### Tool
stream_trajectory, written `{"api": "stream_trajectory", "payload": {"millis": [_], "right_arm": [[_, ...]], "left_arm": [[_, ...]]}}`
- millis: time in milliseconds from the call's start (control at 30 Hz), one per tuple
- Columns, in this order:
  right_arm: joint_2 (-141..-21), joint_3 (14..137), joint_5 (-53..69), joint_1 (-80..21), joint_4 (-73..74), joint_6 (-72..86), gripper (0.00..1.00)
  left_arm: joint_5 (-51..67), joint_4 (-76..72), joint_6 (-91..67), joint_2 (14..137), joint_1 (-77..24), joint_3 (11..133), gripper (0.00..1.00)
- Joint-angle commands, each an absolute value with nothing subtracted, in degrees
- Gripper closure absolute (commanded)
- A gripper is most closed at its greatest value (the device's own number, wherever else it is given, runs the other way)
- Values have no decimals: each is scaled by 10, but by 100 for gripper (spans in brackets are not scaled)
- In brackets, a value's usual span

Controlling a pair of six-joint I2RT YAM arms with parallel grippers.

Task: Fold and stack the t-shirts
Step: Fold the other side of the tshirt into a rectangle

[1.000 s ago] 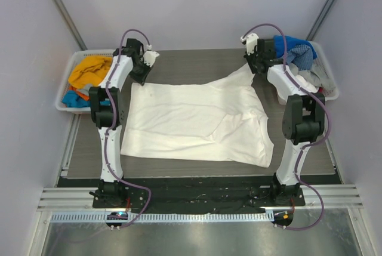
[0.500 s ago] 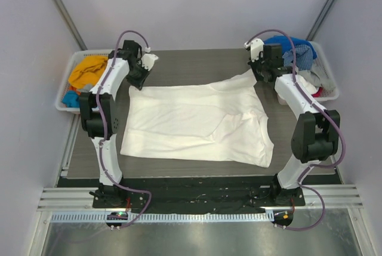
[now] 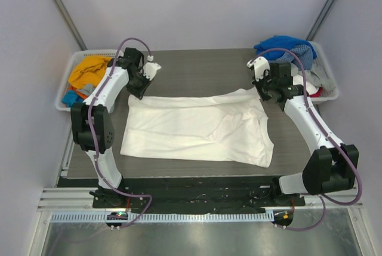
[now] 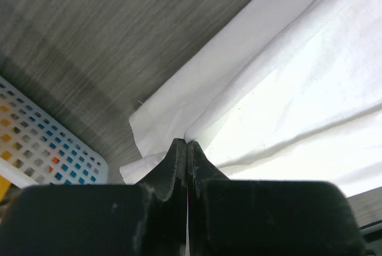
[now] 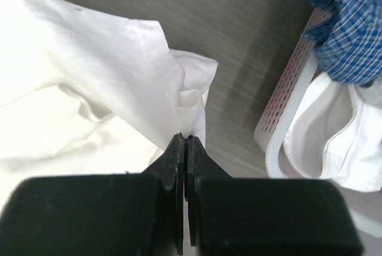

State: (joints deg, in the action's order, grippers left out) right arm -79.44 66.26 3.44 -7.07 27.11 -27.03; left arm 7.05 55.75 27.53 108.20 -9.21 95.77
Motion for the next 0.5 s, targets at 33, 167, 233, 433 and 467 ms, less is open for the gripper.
{"api": "stream_trajectory", "payload": {"millis": [33,167,233,433,467], "right_arm": [[-726,634,61,-75,332,-295,99],[-694,614,75,-76,378,-308,99],[-677,608,76,-76,388,-314,99],[-654,584,93,-77,429,-323,99],[-649,577,93,-78,432,-325,99]], "left_arm": [[54,541,275,1032,-95,913,100],[53,539,273,1013,-96,891,100],[51,536,272,1006,-97,878,100],[44,526,269,993,-98,851,100],[45,526,268,994,-99,848,100]]}}
